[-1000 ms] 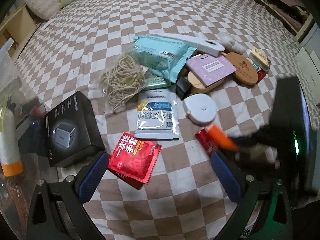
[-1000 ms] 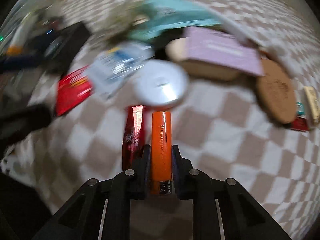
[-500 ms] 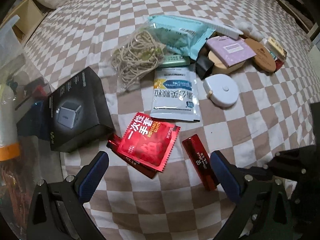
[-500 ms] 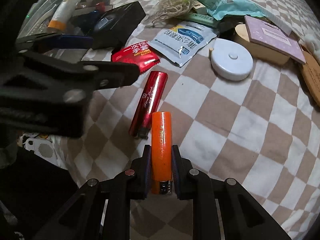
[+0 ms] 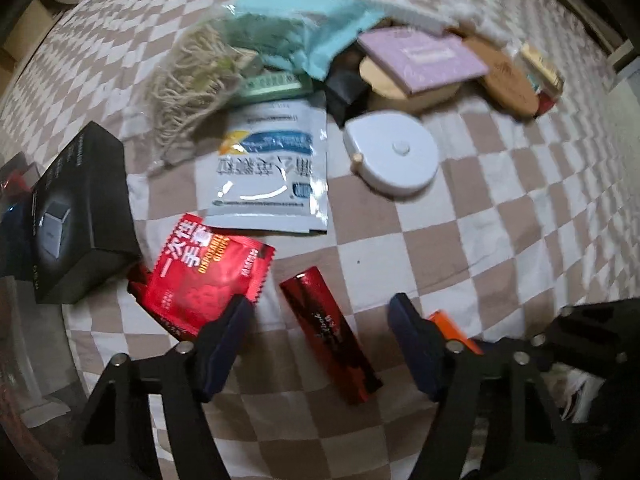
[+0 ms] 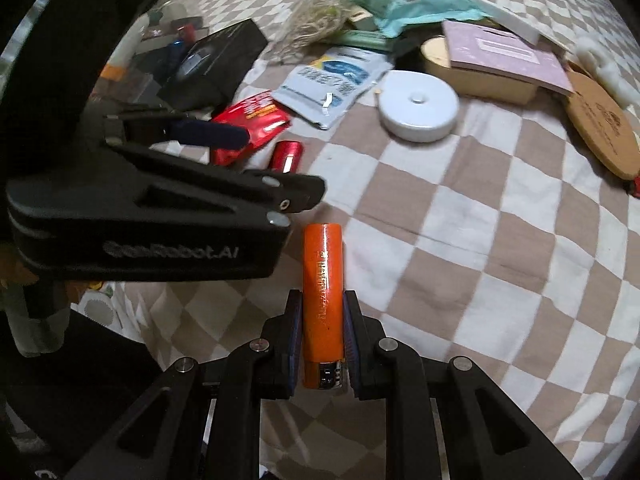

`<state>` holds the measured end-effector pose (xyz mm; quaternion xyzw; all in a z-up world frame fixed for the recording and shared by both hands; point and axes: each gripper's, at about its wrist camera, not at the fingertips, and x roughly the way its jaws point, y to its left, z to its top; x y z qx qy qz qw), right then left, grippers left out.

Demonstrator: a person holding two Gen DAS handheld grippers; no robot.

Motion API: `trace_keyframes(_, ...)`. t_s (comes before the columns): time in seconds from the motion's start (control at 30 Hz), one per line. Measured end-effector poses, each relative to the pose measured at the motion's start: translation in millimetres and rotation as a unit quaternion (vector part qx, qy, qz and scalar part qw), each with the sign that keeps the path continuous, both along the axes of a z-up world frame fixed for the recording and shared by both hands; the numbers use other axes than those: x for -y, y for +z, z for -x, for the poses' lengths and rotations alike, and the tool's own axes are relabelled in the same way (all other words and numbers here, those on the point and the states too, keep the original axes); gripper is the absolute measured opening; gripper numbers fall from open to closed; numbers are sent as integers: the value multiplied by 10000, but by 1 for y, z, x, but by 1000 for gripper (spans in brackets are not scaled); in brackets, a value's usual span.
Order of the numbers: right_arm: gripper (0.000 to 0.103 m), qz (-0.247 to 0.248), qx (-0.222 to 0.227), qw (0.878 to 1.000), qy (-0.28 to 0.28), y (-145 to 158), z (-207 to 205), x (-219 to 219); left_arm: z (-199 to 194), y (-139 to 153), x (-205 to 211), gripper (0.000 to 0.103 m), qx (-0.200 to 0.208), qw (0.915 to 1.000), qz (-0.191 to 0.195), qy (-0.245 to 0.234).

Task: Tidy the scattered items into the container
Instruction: 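Grasp the red lipstick tube with the left gripper while the right gripper holds the orange lighter, then lift the lipstick and lighter and carry both over the clear box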

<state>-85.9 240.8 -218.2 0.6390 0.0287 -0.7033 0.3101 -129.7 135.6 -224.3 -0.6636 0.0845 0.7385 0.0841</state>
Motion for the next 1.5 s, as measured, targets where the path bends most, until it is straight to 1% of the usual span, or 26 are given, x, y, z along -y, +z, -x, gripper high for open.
trace_keyframes(0.03,20,-36,-19,10000,-24,-2,5,-4,0,-2,-2,70,7,10000,50,-21)
trace_keyframes(0.17,20,-190,-144,9997,-89,-10,1,-2,1,-7,-8,67,19,9998,150,-100)
trace_keyframes(0.2,20,-248,-190,9995,-85,-10,1,-3,1,-7,-9,64,23,9998,137,-137)
trace_keyframes(0.3,20,-397,-294,9987,-79,-12,2,-7,0,-7,-10,58,16,9997,97,-234)
trace_keyframes(0.37,20,-398,-286,9987,-103,-14,2,-9,-1,-5,-10,52,16,9996,50,-268)
trace_keyframes(0.4,20,-404,-283,9987,-111,-14,3,-9,-1,-4,-9,45,10,9996,10,-279)
trace_keyframes(0.43,20,-418,-283,9987,-111,-15,3,-9,-1,-3,-8,35,-11,9996,-28,-295)
trace_keyframes(0.47,20,-432,-282,9986,-110,-15,3,-9,-2,-1,-7,30,-37,9995,-63,-315)
trace_keyframes(0.53,20,-445,-281,9986,-98,-17,4,-9,-4,1,-3,25,-70,9993,-133,-346)
trace_keyframes(0.7,20,-484,-212,9986,-50,-22,9,-7,-14,2,4,23,-118,9989,-170,-428)
trace_keyframes(0.83,20,-750,-533,9956,197,-23,4,4,-27,1,6,23,-159,9980,-144,-597)
trace_keyframes(1.0,20,-723,-540,9959,-75,-25,7,3,-42,0,16,23,-216,9968,-226,-732)
trace_keyframes(1.2,20,-1236,-814,9890,13,-24,7,22,-55,5,26,22,-298,9971,-216,-661)
trace_keyframes(1.37,20,-1345,-810,9875,-140,-19,15,29,-56,18,34,22,-492,9965,-217,-633)
trace_keyframes(1.5,20,-1339,-1031,9853,-232,-3,22,36,-52,41,42,22,-835,9945,-377,-512)
